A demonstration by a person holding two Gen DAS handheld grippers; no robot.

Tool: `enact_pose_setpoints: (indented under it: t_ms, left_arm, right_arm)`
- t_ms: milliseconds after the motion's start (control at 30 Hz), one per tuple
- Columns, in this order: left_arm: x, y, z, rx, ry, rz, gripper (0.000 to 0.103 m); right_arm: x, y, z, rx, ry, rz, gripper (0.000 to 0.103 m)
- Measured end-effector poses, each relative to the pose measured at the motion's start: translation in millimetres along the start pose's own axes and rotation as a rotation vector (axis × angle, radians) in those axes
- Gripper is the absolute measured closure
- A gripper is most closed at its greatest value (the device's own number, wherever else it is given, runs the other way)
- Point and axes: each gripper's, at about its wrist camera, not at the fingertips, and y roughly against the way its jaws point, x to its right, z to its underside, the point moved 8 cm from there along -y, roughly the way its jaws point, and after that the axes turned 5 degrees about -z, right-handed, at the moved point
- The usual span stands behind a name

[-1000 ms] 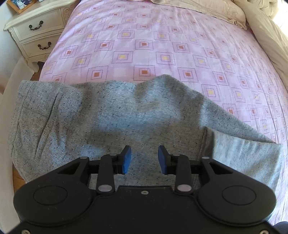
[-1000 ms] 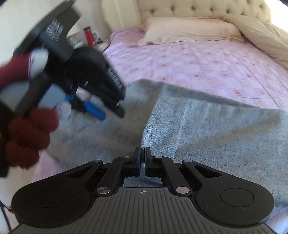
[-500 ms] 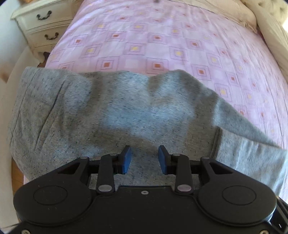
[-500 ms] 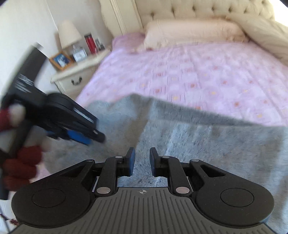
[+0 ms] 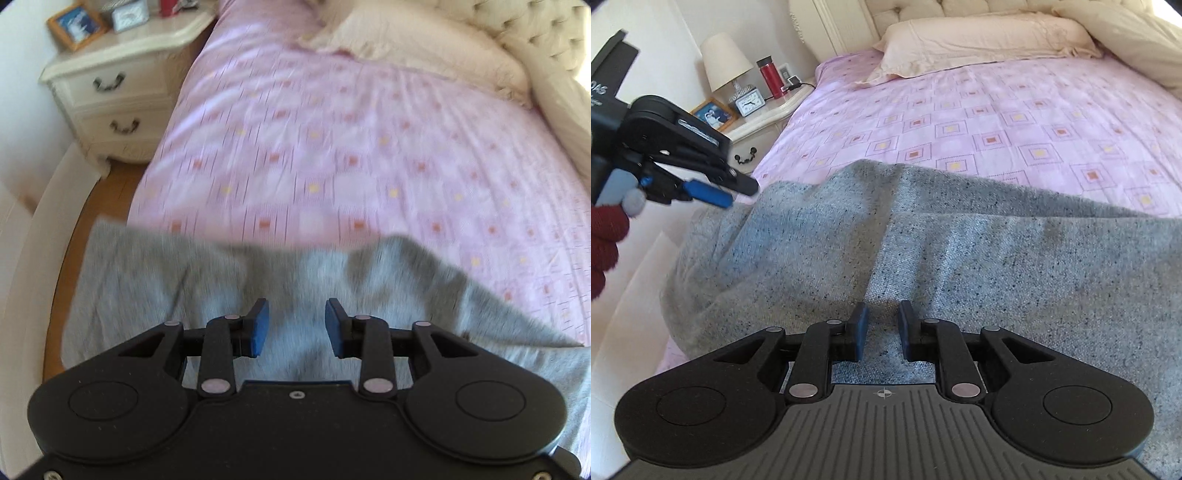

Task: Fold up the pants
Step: 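Move the left tool to the folded edge of the trousers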

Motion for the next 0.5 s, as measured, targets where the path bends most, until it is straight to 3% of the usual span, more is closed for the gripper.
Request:
enact_pose_setpoints:
  t_ms: [100, 267, 500]
  left_arm:
    - [-17, 7, -14, 0.016, -0.040, 0.022, 0.055]
    - [-75, 11, -21, -0.013, -0.066, -0.045, 0.052]
    - [-149, 13, 7, -0.067, 0.089, -0.023, 0.051]
  right_arm:
    - [-1, 0, 0, -0.004, -0.015, -0.014, 0.085]
    - [1, -1, -1, -0.007, -0.032, -0.024, 0.085]
    - [-3, -2, 0, 0.002, 0.006, -0.009, 0.085]
